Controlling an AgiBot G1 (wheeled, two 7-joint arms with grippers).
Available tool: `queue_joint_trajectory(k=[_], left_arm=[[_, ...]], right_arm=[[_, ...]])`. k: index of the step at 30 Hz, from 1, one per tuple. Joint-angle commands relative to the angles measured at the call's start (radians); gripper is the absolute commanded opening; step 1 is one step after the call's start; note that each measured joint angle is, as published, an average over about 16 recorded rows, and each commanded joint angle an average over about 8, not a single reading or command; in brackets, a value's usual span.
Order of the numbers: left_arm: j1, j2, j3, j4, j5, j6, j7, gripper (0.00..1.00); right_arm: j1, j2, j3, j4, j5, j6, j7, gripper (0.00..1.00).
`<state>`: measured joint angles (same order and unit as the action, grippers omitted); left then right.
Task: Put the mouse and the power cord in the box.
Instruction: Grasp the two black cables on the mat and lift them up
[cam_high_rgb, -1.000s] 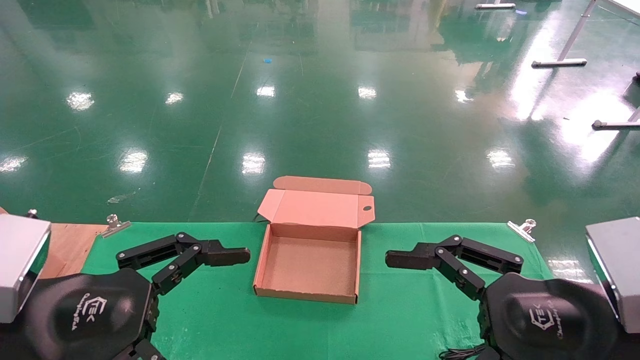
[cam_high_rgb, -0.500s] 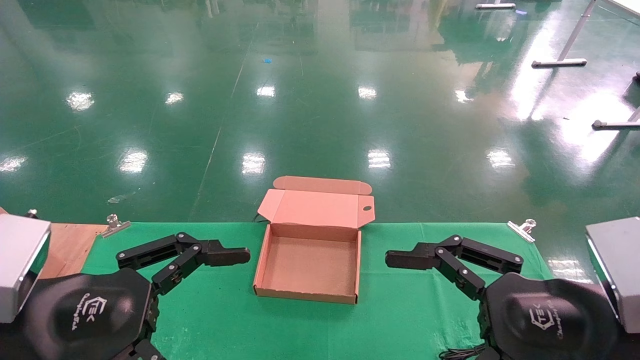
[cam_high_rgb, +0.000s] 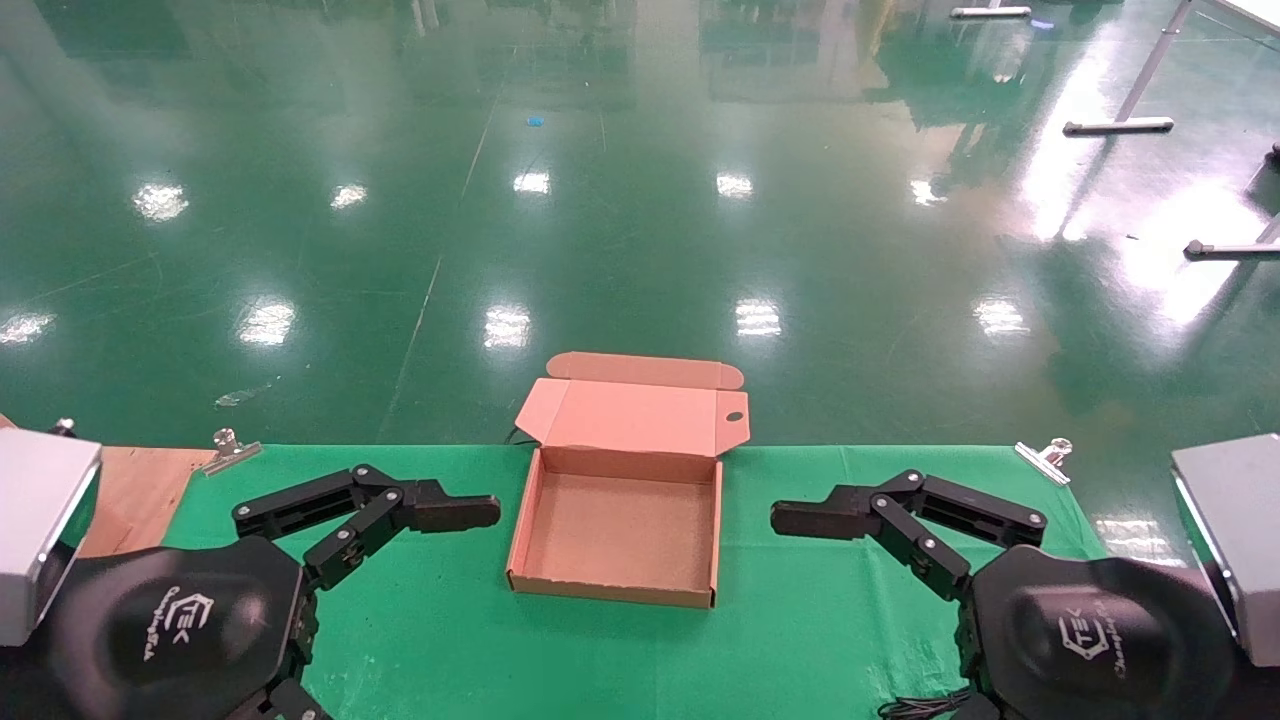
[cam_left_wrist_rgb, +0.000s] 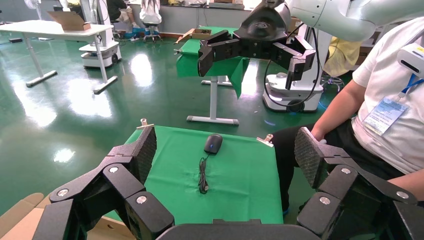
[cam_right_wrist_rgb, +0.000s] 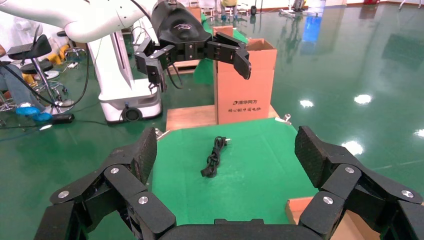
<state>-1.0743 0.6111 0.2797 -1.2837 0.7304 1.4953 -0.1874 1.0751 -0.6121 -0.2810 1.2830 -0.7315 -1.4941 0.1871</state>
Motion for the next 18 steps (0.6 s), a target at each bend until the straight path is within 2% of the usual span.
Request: queue_joint_trajectory(k=[1,18], left_arm=[[0.0,0.0,0.0,0.0,0.0,0.0,0.0,1.0],[0.0,0.0,0.0,0.0,0.0,0.0,0.0,1.0]], right_arm=[[0.0,0.0,0.0,0.0,0.0,0.0,0.0,1.0],[0.0,0.0,0.0,0.0,0.0,0.0,0.0,1.0]])
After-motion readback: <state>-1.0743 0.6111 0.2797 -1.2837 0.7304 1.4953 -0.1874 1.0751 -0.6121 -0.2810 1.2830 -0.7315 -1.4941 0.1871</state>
